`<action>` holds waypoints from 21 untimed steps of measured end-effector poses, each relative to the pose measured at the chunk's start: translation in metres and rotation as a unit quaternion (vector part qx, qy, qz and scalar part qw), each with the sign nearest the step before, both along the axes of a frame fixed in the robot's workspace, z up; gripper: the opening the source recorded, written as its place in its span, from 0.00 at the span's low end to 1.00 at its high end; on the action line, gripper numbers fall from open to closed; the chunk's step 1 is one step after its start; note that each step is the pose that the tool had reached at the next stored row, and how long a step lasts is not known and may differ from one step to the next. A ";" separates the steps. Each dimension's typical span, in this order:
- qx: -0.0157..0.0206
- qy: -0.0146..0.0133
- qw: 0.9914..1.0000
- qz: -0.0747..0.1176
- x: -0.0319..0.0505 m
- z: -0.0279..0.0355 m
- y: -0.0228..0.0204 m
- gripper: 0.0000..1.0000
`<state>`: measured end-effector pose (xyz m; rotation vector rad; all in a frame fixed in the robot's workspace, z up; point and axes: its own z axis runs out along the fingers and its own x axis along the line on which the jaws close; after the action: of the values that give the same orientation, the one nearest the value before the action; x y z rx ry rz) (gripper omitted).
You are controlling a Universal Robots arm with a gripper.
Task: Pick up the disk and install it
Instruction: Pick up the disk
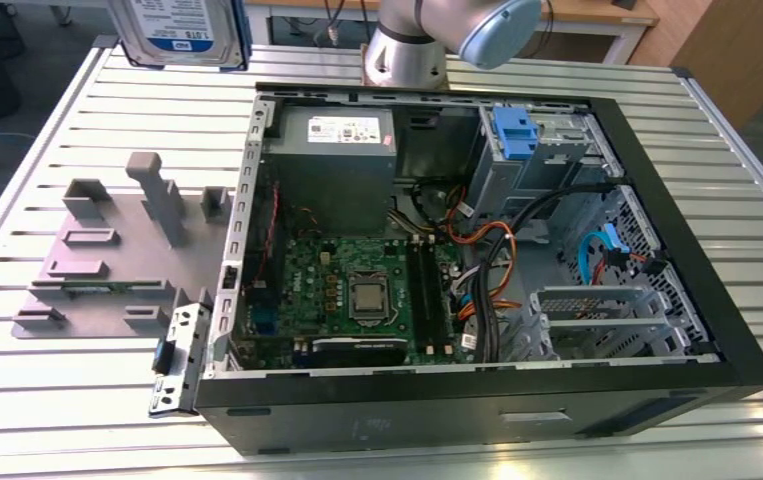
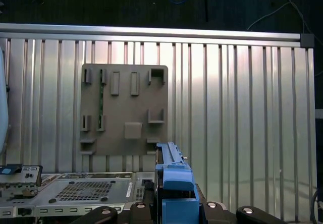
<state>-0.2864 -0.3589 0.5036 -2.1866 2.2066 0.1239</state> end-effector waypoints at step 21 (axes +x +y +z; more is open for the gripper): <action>0.000 0.000 1.000 0.000 0.0064 0.0000 0.0000 0.37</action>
<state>-0.2801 -0.3589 0.5036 -2.1865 2.2067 0.1239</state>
